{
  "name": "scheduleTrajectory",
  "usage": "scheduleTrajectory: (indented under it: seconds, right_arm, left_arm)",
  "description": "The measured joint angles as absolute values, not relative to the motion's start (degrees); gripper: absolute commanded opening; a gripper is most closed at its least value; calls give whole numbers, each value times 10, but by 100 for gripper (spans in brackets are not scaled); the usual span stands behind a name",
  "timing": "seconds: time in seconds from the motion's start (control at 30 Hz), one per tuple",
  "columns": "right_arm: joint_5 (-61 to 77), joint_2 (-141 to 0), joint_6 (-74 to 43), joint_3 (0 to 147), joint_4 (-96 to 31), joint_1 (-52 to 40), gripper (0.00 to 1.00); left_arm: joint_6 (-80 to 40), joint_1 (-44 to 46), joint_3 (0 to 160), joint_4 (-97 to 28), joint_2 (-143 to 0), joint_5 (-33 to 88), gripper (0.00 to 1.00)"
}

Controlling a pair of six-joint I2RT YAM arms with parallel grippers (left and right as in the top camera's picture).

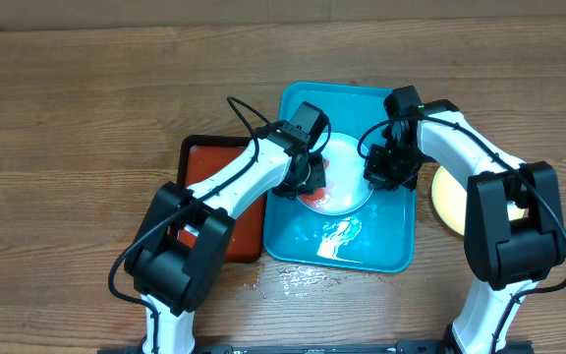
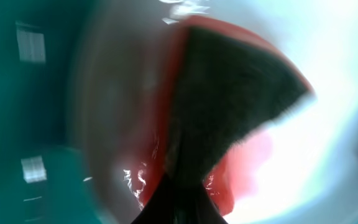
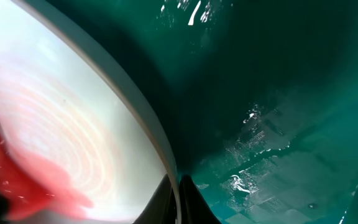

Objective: Clean dirty plates on tray and stack at the side
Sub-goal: 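Carry the sponge onto the white plate with the left gripper, then scrub the white plate with the sponge while the right gripper holds it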

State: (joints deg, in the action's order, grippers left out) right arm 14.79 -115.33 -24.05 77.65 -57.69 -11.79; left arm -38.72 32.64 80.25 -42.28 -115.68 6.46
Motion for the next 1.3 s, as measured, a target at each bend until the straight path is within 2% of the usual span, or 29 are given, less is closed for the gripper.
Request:
scheduleTrajectory:
  seconds: [0.2, 0.37, 0.63, 0.97, 1.13, 1.3]
  right_arm:
    - [159, -1153, -244, 776, -575, -123, 4]
    - [157, -1153, -248, 776, -572, -126, 4]
    - [147, -1153, -251, 776, -573, -121, 4]
    - [130, -1152, -244, 776, -581, -117, 4]
    - [131, -1152, -242, 776, -581, -117, 4]
    - [137, -1152, -240, 773, -582, -120, 4]
  left_arm:
    - [-377, 326, 810, -443, -1157, -37, 4]
    - [-355, 322, 810, -407, -1157, -48, 4]
    - [-340, 318, 810, -290, -1180, 124, 4]
    - [-353, 312, 819, -232, -1241, 337, 4]
    - [-355, 322, 819, -251, -1248, 378, 4]
    - [-362, 322, 844, -357, -1247, 345, 4]
